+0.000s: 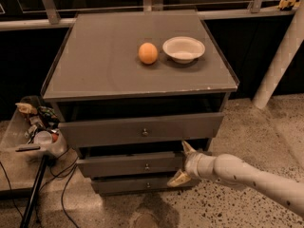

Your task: Open middle drawer

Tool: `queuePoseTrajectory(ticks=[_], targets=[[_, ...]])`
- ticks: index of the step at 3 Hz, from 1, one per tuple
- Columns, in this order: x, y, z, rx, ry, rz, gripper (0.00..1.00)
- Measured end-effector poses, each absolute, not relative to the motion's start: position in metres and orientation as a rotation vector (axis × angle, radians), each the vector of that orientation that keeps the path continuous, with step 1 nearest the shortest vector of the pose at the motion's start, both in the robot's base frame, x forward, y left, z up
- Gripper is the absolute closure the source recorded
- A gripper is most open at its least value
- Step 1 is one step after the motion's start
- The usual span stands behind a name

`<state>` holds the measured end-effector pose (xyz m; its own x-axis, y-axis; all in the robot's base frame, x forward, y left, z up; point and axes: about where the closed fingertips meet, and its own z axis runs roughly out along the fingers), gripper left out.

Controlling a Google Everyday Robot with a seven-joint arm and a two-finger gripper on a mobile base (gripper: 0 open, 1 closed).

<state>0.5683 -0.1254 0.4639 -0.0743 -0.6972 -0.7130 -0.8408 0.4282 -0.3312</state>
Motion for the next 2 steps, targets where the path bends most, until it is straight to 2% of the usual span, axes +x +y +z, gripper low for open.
queuePoseTrajectory(ticks=[2], targets=[[0.576,-0.141,0.437,-1.355,1.79,0.375,0.0]])
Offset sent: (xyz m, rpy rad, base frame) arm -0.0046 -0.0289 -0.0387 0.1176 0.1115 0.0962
